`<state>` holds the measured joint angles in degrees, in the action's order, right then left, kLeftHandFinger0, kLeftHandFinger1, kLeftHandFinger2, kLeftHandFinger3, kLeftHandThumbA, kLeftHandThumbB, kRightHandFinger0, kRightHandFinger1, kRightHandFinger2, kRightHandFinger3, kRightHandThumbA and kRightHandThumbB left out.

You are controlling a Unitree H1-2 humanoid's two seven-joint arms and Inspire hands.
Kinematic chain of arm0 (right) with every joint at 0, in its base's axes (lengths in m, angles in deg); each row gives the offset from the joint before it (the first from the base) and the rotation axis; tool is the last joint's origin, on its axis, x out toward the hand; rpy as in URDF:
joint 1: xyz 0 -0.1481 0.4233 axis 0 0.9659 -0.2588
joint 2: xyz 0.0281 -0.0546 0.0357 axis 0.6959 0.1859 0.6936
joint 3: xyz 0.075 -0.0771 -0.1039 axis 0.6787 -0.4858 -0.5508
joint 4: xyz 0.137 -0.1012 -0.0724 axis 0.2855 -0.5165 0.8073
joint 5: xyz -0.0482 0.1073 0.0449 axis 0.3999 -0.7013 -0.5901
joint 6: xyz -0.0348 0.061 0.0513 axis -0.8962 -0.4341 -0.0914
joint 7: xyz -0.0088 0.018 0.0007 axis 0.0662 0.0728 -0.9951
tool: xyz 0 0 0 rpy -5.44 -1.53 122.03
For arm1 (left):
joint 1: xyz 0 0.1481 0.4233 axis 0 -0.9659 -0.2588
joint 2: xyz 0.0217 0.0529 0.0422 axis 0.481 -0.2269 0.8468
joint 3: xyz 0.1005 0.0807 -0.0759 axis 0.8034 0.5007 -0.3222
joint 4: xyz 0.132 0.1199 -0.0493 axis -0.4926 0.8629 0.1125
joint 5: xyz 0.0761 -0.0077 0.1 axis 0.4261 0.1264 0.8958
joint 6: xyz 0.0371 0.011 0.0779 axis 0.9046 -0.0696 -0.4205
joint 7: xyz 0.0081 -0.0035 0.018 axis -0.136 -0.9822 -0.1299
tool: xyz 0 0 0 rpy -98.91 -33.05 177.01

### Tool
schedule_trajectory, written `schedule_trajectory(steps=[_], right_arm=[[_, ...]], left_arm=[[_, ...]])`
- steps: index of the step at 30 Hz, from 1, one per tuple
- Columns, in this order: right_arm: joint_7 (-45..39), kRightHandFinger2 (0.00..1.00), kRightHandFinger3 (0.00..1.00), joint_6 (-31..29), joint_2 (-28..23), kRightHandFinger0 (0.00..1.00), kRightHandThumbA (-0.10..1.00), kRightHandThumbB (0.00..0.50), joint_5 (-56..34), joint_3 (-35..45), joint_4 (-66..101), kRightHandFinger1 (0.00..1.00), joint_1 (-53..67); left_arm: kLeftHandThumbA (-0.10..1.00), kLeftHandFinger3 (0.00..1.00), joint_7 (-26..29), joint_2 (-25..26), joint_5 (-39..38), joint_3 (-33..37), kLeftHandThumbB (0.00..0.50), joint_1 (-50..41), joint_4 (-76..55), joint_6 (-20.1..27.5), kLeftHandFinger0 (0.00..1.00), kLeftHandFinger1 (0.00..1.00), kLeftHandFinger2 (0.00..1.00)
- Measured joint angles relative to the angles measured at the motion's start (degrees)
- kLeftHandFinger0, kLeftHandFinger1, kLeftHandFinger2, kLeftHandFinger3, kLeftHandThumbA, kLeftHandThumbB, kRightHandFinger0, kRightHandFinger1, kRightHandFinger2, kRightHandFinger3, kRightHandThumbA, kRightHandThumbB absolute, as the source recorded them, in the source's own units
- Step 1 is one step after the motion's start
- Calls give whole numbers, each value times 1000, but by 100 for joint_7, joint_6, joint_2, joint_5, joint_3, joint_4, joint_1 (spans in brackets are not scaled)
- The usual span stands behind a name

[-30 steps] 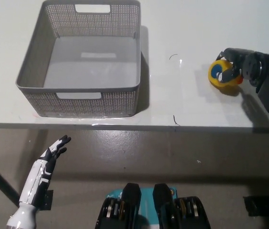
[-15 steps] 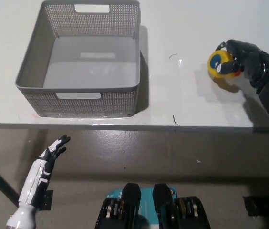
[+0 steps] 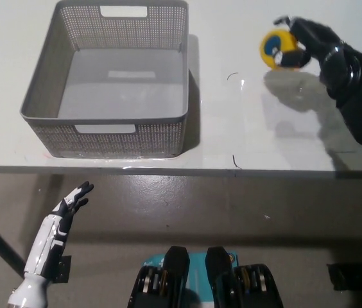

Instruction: Use the right hand to pick up a yellow duck toy and place it into a container on the left hand side

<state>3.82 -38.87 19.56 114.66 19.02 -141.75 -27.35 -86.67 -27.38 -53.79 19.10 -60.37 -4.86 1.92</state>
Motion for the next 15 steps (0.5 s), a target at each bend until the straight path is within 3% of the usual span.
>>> schedule_trajectory(steps=[4, 15], right_arm=[[-1, 850, 950, 3, 193, 20, -100, 197, -26, 55, 393, 580, -108], [-83, 856, 905, 244, 759, 44, -100, 214, -98, 183, 1336, 589, -217]], left_arm=[[1000, 1000, 0, 0, 14, 3, 500, -8, 0, 1, 1000, 1000, 1000], [1000, 1000, -4, 0, 23, 47, 500, -13, 8, 0, 1000, 1000, 1000]])
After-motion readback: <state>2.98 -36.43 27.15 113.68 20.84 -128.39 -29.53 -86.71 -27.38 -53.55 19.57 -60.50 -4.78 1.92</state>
